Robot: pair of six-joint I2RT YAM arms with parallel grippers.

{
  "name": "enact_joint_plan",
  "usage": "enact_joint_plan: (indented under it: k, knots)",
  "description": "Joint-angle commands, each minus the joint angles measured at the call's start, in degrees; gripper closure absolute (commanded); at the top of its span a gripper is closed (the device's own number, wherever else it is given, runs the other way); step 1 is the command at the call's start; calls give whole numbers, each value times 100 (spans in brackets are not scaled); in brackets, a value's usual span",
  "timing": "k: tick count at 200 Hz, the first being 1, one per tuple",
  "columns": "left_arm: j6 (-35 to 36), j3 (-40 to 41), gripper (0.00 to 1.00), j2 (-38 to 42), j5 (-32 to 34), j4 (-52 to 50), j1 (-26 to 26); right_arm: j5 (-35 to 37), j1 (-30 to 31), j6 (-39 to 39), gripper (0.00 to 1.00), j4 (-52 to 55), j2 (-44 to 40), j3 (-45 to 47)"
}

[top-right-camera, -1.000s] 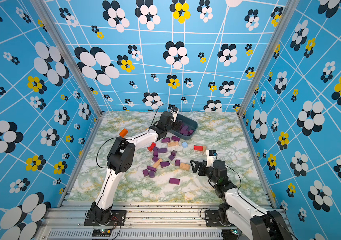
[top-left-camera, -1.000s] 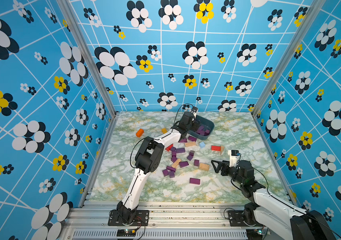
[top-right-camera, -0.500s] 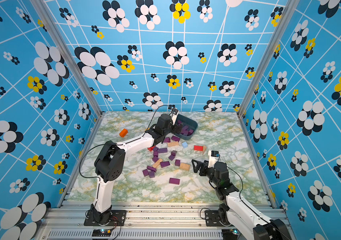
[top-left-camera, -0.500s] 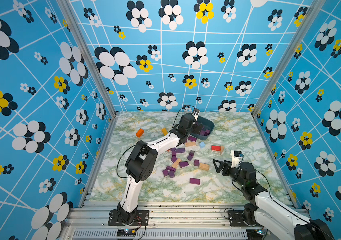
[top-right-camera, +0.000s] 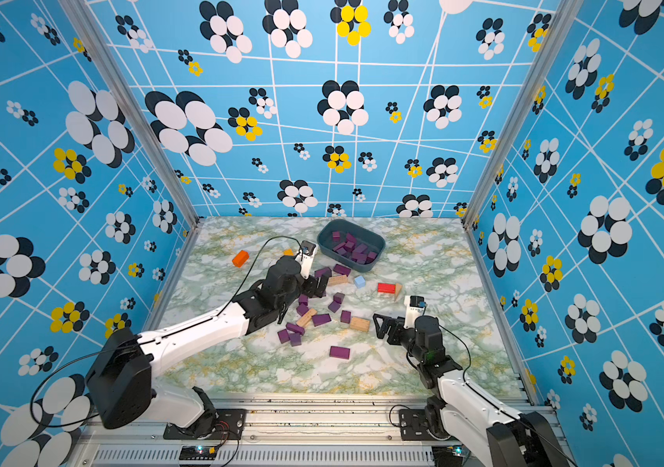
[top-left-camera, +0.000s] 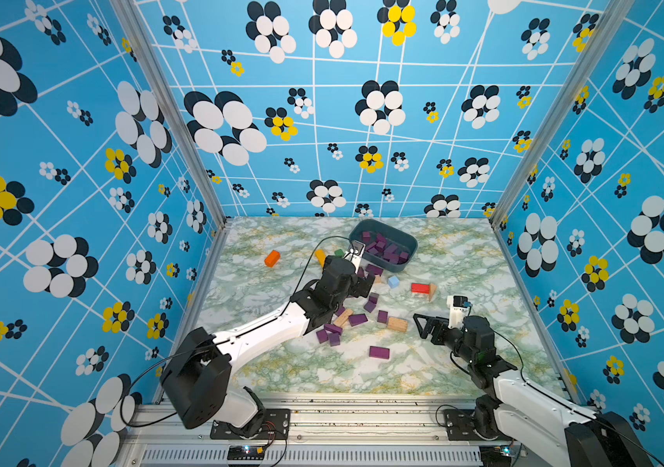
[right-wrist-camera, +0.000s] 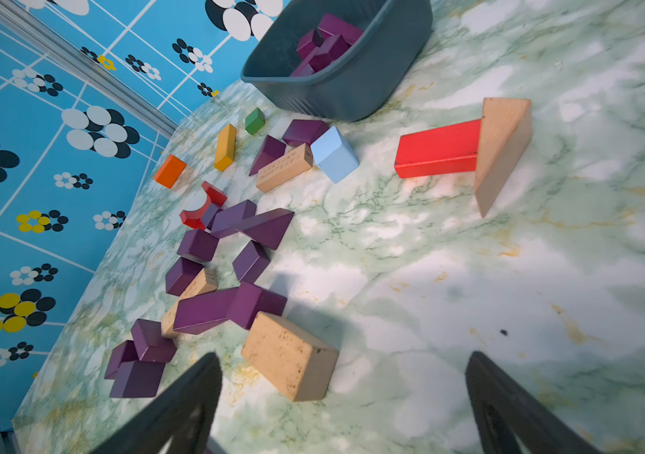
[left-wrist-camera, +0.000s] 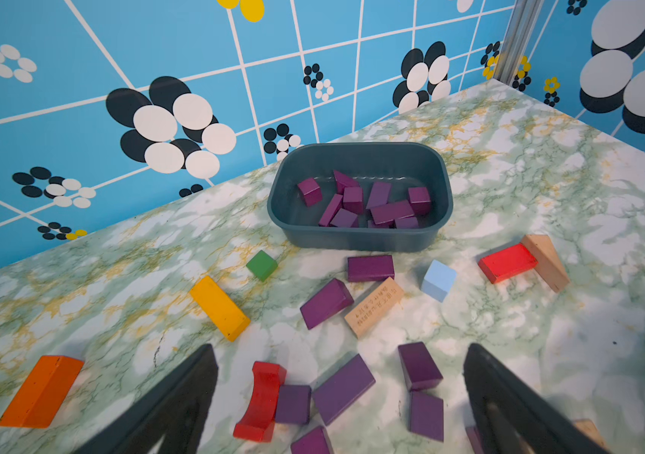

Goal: Pick purple bricks into the storage bin
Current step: Pick up the building block from the center of the board.

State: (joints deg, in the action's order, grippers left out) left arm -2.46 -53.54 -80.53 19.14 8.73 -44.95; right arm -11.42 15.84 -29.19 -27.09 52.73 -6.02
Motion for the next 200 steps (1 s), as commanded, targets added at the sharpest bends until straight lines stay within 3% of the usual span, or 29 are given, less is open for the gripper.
enact_joint_plan:
  k: [1,58,153,182,200]
  knots:
    - [-88,630,1,562,91,-32,-23,-51,13,177,1,336,-354,-174]
    - [340,2073,1,1479,-313,762,-20,-5,16,431,1,648,-661,-237]
    - [443,3416,1,1150,-389,2712,-22,-268,14,414,1,172,-66,-194]
    - [518,3628,1,1344,-705,3042,-57,-343,15,379,1,159,147,-264]
    - [320,3726,1,1474,-467,3135,-66,-335,15,388,1,229,203,-312]
